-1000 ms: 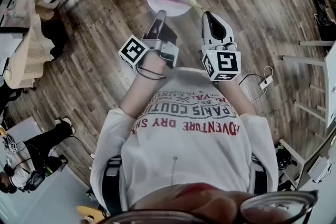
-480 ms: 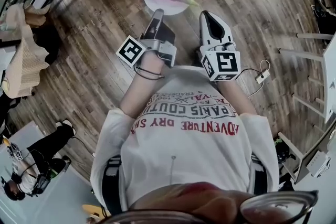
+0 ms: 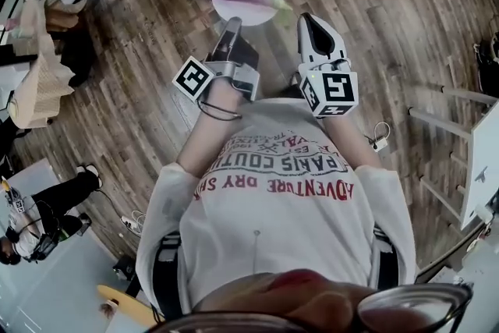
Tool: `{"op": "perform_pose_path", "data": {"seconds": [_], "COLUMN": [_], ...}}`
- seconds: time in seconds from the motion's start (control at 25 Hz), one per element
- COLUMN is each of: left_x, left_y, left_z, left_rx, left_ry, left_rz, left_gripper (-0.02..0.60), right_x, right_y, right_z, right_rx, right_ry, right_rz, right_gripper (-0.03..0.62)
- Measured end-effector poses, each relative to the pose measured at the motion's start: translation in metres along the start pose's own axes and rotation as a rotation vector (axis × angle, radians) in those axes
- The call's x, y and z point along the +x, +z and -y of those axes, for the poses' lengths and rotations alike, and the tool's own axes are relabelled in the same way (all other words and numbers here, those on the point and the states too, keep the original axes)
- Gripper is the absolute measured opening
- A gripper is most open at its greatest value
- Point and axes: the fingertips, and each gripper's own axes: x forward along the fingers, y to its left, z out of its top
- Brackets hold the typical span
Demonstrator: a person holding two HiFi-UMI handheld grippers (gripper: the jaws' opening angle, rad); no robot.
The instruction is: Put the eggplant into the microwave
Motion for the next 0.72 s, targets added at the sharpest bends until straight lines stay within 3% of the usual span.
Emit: {"op": "perform_pose_path", "data": {"seconds": [0.28,0.72], "left_x": [0.091,0.202], "left_y": [-0.049,-0.084], "left_z": [0.006,-0.016], "left_rx": [-0.026,-0.025], "left_ry": [-0.048,0.006], "left_rz": [0.06,0.036], "left_gripper": [0.03,0.029], "right_x": [0.028,0.086], "right_y": [0.023,0.014], "right_z": [0.107,0.207], "right_rx": [-0.036,-0.005], "right_ry": [0.063,0.078], "right_rz": [0.003,-0.038], "right_gripper": [0.026,0.026]}}
